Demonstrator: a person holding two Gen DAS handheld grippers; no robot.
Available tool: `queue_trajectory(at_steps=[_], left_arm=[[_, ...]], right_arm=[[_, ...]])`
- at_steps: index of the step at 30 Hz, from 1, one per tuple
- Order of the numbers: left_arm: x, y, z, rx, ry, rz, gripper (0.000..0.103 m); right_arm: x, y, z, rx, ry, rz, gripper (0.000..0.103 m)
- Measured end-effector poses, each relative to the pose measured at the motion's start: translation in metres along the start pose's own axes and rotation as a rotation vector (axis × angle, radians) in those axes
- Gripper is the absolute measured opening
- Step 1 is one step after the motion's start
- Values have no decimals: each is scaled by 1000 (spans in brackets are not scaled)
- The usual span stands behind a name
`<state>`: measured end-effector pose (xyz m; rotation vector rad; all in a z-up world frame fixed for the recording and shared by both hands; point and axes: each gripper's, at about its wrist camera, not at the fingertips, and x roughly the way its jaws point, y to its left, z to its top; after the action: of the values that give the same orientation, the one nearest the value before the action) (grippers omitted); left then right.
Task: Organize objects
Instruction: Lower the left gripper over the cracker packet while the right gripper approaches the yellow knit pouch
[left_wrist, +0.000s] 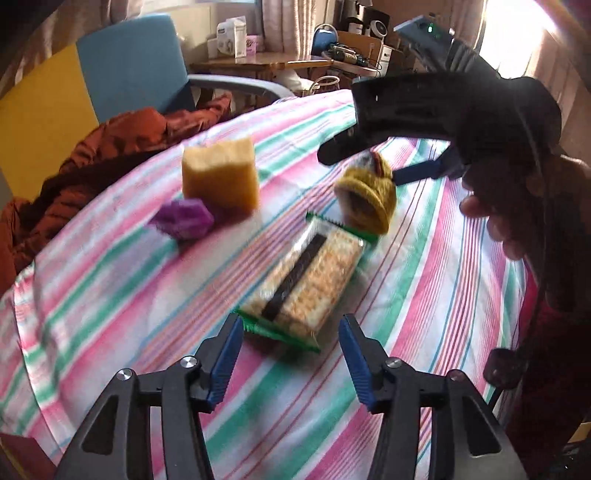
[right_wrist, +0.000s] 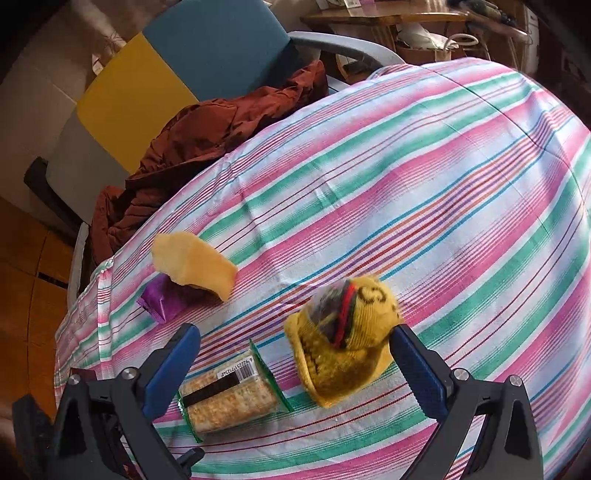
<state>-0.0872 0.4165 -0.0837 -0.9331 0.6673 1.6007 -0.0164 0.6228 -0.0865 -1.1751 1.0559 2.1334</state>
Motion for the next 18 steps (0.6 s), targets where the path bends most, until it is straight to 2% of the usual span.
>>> queue_trajectory(at_steps=[5,9,14,18], left_arm=[[10,-14,19,74,-7,-4,67],[28,-23,25,132,20,21,68],[51,-20,25,121,75,41,67],[52,-10,22,33,55,8,65]], right_arm=[[-1,-15,6,59,-14,-17,103],[1,-13,6,42,-6,-34,103],[14,-2,2,-37,47,-68,103],[23,6,-1,-105,54,-123,103]])
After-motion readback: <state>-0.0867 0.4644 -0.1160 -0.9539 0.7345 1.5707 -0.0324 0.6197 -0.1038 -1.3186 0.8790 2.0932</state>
